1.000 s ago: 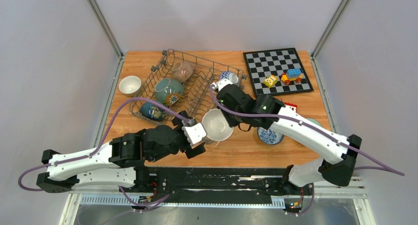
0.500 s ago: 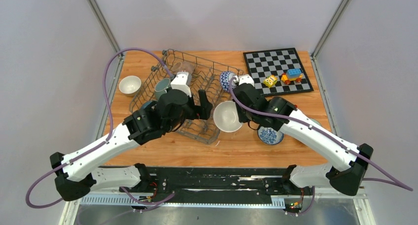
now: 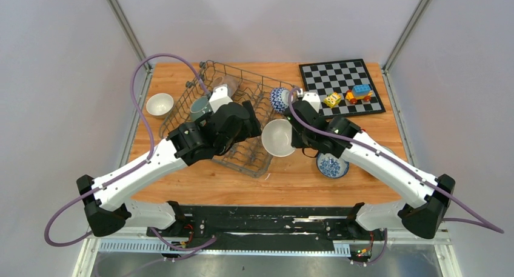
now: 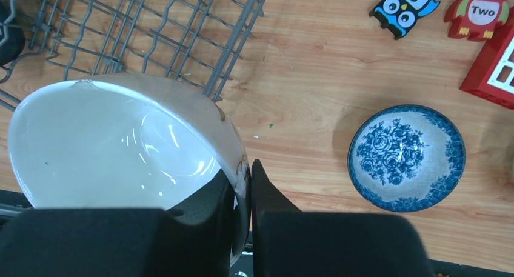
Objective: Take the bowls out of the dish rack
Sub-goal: Place the bowl with the bowl.
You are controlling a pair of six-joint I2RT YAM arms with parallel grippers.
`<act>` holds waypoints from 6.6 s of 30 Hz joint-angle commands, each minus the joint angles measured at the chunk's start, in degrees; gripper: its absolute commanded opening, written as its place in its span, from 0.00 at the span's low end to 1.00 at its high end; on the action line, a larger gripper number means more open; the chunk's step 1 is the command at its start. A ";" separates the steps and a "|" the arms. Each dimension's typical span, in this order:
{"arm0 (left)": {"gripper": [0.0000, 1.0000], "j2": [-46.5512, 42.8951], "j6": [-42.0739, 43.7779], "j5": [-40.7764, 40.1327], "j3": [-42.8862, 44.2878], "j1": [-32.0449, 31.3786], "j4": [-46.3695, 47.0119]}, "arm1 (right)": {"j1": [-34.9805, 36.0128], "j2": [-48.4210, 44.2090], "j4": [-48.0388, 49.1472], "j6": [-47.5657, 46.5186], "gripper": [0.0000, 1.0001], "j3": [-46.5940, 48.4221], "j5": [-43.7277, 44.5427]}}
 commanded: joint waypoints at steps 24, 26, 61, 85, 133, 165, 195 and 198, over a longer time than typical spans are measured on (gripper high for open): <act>0.59 6.55 8.85 11.02 -6.03 0.46 10.88 | -0.51 3.62 -4.32 8.29 0.04 5.10 -2.20; 0.54 7.42 9.82 10.45 -5.37 0.42 9.68 | -0.54 3.90 -4.34 8.46 0.03 5.21 -2.17; 0.00 3.72 18.65 14.14 -6.72 6.12 12.22 | -0.51 1.53 -0.09 -6.56 0.99 8.94 -10.74; 0.00 7.02 7.94 26.09 -6.23 67.44 23.48 | -0.56 -28.74 24.32 -12.16 0.88 -31.21 -20.75; 0.00 34.93 6.68 21.37 4.38 76.68 22.97 | -0.51 -34.20 24.26 -13.01 0.84 -34.79 -17.03; 0.22 39.01 9.78 25.35 6.88 76.64 20.51 | -0.55 -36.04 22.89 -11.70 0.84 -36.15 -16.09; 0.42 36.11 14.30 23.34 10.78 76.63 14.82 | -0.56 -36.98 22.52 -11.38 0.84 -37.20 -16.28; 0.41 36.81 14.37 23.47 10.24 76.67 14.92 | -0.51 -37.31 22.45 -11.26 0.84 -37.34 -16.15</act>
